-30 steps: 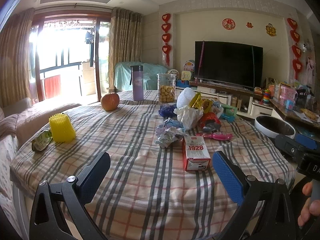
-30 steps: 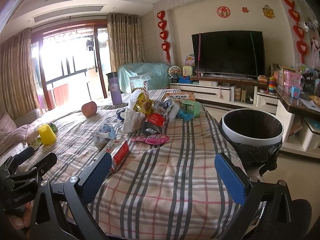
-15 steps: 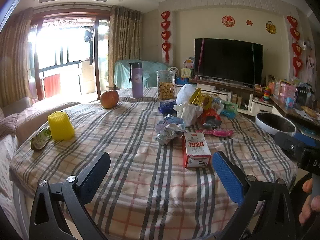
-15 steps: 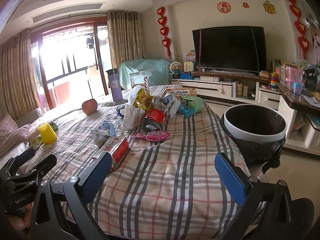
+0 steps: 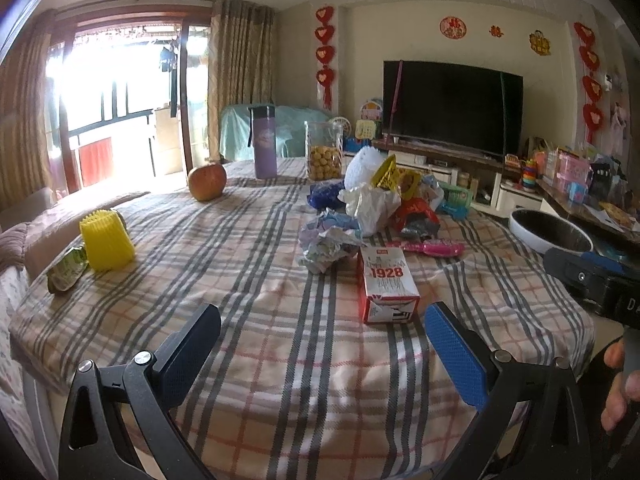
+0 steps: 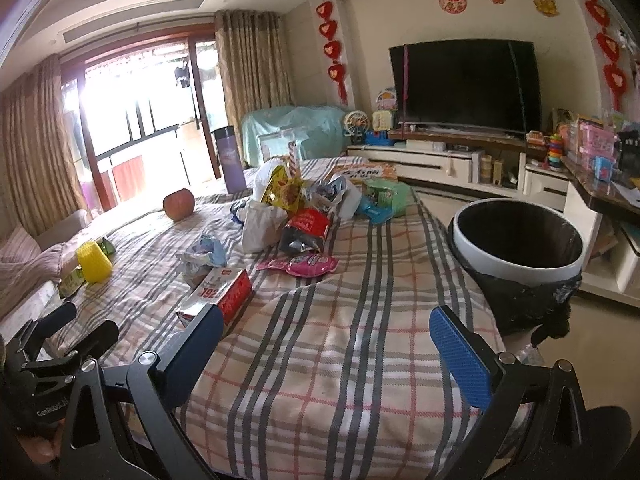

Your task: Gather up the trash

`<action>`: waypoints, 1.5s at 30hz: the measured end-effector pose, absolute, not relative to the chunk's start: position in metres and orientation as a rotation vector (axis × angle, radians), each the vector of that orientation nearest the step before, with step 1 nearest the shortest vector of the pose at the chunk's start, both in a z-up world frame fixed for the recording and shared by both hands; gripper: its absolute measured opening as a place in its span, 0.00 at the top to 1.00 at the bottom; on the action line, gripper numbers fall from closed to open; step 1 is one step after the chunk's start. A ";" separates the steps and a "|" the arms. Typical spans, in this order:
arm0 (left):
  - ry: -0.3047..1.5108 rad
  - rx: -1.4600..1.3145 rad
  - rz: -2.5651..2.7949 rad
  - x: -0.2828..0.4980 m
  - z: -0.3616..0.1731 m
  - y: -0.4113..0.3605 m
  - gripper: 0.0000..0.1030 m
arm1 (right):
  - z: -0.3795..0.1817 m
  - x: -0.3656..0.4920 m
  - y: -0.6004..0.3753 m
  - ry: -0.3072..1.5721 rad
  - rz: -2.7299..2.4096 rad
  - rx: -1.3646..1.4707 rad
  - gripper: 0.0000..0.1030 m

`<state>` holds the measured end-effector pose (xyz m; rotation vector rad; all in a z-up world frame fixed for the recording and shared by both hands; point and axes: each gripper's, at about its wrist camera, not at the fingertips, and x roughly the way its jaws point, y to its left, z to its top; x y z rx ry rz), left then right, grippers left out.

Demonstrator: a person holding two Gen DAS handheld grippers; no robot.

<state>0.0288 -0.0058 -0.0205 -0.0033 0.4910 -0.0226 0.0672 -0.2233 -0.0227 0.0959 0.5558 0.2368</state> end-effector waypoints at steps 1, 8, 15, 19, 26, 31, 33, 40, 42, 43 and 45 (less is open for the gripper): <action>0.500 -0.001 -0.021 0.032 -0.021 -0.006 0.01 | -0.024 0.070 -0.223 0.565 0.245 0.090 0.00; 0.551 0.008 -0.027 0.055 -0.021 -0.012 0.01 | -0.040 0.103 -0.226 0.652 0.303 0.069 0.01; 0.598 0.015 -0.041 0.078 -0.023 -0.020 0.01 | -0.052 0.147 -0.231 0.749 0.373 0.060 0.02; 0.627 0.013 -0.036 0.095 -0.027 -0.024 0.01 | -0.053 0.169 -0.232 0.788 0.414 0.066 0.09; 0.691 -0.011 -0.039 0.128 -0.033 -0.030 0.01 | -0.060 0.210 -0.217 0.858 0.499 0.023 0.16; 0.727 -0.024 -0.053 0.146 -0.038 -0.034 0.02 | -0.071 0.231 -0.206 0.919 0.546 -0.019 0.23; 0.737 -0.021 -0.055 0.152 -0.040 -0.035 0.05 | -0.074 0.239 -0.203 0.937 0.564 -0.025 0.25; 0.790 -0.044 -0.078 0.168 -0.052 -0.032 0.33 | -0.076 0.252 -0.190 0.955 0.615 -0.063 0.44; 0.806 -0.047 -0.094 0.171 -0.055 -0.032 0.49 | -0.076 0.252 -0.189 0.956 0.620 -0.069 0.50; 0.809 -0.047 -0.103 0.172 -0.055 -0.033 0.54 | -0.076 0.251 -0.190 0.956 0.625 -0.063 0.51; 0.803 -0.039 -0.118 0.173 -0.054 -0.034 0.54 | -0.075 0.248 -0.192 0.955 0.638 -0.043 0.52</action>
